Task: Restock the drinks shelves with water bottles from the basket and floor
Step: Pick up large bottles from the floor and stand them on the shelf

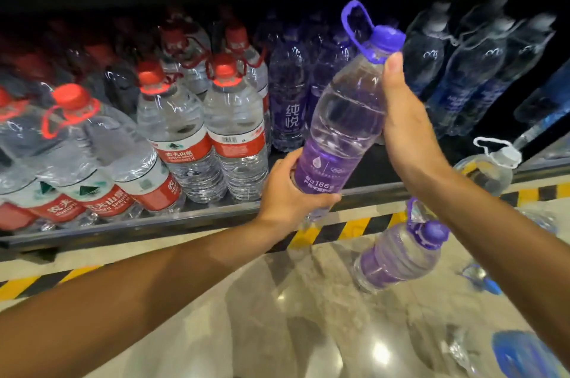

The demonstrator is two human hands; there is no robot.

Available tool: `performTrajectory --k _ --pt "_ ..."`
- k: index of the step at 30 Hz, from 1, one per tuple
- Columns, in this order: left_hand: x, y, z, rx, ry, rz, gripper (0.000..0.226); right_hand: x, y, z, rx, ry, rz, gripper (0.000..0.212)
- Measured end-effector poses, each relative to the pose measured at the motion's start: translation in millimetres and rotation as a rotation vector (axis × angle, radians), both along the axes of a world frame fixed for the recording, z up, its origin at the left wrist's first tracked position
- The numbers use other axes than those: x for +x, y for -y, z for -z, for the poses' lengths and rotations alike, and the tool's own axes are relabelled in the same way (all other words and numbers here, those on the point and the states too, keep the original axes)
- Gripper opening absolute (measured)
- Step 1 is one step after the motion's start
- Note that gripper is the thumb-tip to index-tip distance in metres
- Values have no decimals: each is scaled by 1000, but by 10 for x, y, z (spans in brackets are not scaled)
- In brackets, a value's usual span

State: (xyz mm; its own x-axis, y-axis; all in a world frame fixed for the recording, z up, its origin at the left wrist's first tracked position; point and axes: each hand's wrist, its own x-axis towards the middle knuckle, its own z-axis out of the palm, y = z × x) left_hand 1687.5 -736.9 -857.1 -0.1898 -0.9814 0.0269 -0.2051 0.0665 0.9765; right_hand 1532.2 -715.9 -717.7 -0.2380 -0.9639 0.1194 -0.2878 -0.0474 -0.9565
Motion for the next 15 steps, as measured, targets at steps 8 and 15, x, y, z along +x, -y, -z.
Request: performTrajectory --k 8,15 --pt "-360 428 76 72 157 -89 90 -336 362 128 9 -134 -107 46" --pt "-482 645 342 68 167 -198 91 -429 739 390 19 -237 -275 58"
